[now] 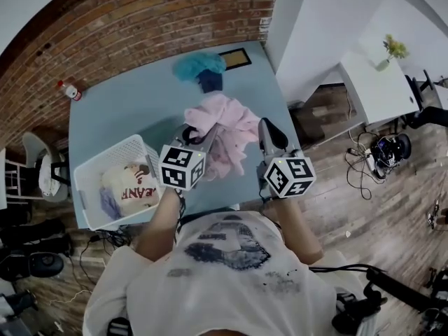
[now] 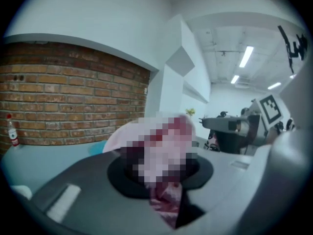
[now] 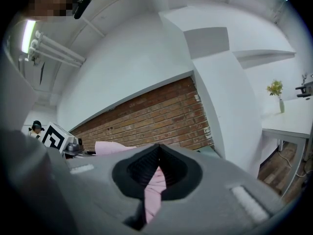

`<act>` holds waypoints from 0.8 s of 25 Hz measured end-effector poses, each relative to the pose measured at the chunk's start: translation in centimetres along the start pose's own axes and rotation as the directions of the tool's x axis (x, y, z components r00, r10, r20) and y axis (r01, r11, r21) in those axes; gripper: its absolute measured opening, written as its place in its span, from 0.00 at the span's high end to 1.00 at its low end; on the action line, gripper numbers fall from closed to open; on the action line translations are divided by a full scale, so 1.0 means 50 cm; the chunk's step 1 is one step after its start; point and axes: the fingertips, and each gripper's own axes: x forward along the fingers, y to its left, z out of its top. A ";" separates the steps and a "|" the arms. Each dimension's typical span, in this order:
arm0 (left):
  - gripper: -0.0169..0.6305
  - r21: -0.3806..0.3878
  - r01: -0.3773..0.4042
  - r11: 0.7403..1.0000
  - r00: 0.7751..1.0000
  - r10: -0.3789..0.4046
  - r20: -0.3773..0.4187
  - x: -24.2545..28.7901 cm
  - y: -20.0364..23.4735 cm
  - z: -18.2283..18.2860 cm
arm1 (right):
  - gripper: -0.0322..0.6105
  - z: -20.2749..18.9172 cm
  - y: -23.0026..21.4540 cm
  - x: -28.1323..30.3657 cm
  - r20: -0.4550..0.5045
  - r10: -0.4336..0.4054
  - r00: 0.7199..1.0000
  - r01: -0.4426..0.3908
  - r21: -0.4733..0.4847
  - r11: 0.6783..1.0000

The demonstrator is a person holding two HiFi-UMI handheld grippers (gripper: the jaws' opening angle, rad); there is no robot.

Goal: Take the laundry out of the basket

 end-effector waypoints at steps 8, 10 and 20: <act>0.79 -0.045 -0.024 0.999 0.997 0.021 -0.079 0.060 -0.005 -0.099 | 0.95 -0.044 -0.043 0.003 -0.050 -0.010 0.999 0.010 0.002 1.000; 0.79 -0.054 -0.032 0.998 0.995 0.026 -0.099 0.073 -0.003 -0.122 | 0.95 -0.053 -0.048 0.007 -0.062 -0.007 0.998 0.007 0.005 1.000; 0.79 -0.062 -0.094 0.994 0.974 0.078 -0.213 0.138 0.031 -0.221 | 0.95 -0.083 -0.074 0.023 -0.099 0.014 0.995 -0.012 0.022 1.000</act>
